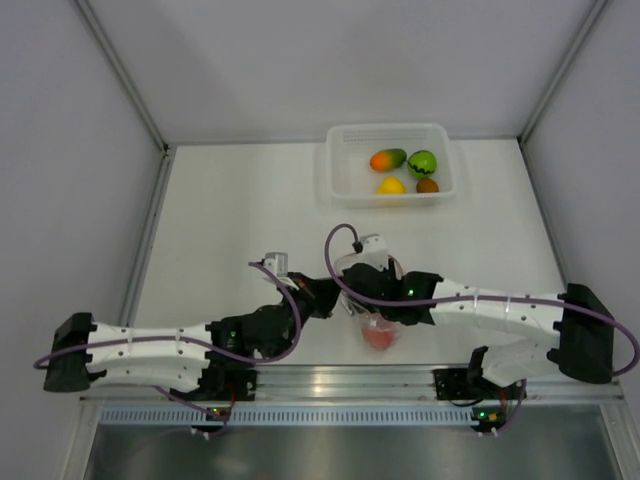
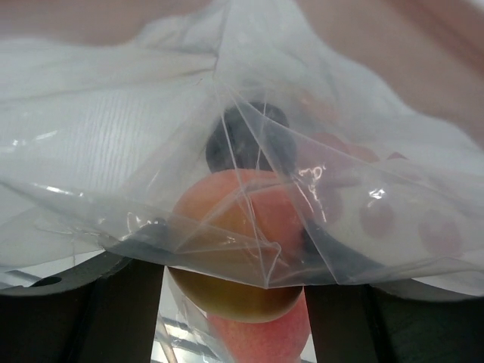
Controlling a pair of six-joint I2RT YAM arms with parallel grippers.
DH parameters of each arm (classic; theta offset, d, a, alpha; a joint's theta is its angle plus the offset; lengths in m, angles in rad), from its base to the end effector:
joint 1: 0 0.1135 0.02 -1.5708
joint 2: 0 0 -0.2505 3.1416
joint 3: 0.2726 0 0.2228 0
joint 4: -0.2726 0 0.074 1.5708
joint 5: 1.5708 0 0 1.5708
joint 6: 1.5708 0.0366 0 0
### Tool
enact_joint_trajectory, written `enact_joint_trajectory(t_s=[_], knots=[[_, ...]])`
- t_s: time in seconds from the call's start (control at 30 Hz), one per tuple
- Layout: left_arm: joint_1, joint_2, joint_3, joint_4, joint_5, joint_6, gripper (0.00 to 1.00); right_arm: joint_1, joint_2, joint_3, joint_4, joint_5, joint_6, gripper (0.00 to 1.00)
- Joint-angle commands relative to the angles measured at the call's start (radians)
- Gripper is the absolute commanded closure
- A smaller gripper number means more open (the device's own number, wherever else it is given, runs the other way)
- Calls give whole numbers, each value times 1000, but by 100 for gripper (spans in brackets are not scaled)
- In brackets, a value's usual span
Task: Open the zip-top bag and remove the fake food
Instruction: Pick up the fake fruit from the zipper food storage bag.
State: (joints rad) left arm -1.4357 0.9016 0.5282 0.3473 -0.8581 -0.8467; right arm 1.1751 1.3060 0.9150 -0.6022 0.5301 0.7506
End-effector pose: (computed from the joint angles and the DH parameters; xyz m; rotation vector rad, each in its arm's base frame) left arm 0.0522 -0.1788 0.2850 -0.2114 1.6854 -1.0786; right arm 0.1070 0.2082 0.2405 -0.3139 2.3683 0.2115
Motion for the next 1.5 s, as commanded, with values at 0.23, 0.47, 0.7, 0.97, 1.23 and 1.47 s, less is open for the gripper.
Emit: enact_joint_trajectory(t_s=[0.23, 0.47, 0.7, 0.97, 1.23, 1.47], knots=[[-5, 42, 56, 48, 7, 9, 100, 8, -59, 61, -91, 117, -16, 67], [-5, -26, 26, 13, -42, 18, 100, -18, -157, -47, -38, 78, -89, 65], [-5, -127, 12, -111, -153, 31, 100, -101, -226, -126, -27, 30, -117, 66], [-5, -173, -10, -191, -205, 14, 100, -141, -280, -134, -28, 18, -131, 67], [-5, -179, 1, -206, -167, -11, 100, -146, -261, -119, -28, 21, -122, 67], [-6, -49, 85, -62, 8, 107, 100, -135, -151, -39, -4, -2, -137, 67]])
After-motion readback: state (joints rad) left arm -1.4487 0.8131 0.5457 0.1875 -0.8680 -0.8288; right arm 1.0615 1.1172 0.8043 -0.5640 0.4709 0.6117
